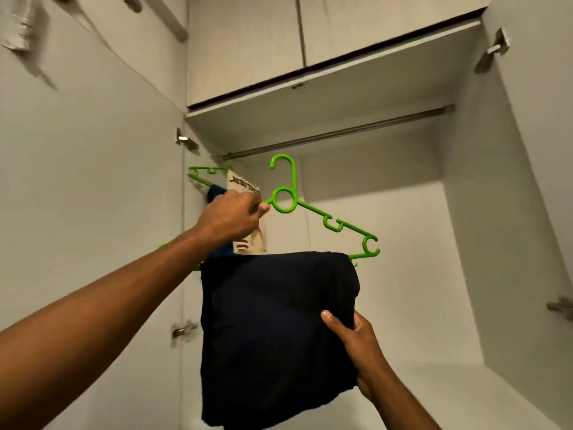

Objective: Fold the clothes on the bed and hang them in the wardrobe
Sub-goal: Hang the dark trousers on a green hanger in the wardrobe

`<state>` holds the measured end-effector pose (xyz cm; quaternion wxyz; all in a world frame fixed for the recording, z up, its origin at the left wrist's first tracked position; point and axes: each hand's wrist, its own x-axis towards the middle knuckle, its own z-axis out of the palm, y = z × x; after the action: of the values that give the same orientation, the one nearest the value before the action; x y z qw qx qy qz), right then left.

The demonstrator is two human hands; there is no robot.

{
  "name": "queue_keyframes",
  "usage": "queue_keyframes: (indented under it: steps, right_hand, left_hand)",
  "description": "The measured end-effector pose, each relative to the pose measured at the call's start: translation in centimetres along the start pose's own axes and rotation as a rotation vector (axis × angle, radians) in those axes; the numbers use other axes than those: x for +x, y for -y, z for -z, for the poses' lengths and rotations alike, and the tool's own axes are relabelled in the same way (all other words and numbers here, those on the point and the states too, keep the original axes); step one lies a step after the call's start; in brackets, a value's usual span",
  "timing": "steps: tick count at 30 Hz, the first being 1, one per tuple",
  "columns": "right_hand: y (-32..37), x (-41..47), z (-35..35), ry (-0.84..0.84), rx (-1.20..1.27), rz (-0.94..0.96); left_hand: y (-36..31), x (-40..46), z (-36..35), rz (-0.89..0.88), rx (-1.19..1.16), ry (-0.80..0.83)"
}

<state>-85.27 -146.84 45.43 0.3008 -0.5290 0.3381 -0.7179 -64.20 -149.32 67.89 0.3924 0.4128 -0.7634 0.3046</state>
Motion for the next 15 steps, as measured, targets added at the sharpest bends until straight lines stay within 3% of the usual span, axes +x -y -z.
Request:
queue_keyframes:
  steps: [8,15]
  right_hand:
    - [3.8,12.5,11.9,0.042,0.029,0.106]
    - [5.2,21.4,17.1,-0.122,-0.006,0.154]
  left_hand:
    - [-3.6,11.4,-13.4,-0.041,-0.263,-0.191]
    - [-7.3,20.2,-26.1,-0.094,-0.560,-0.262]
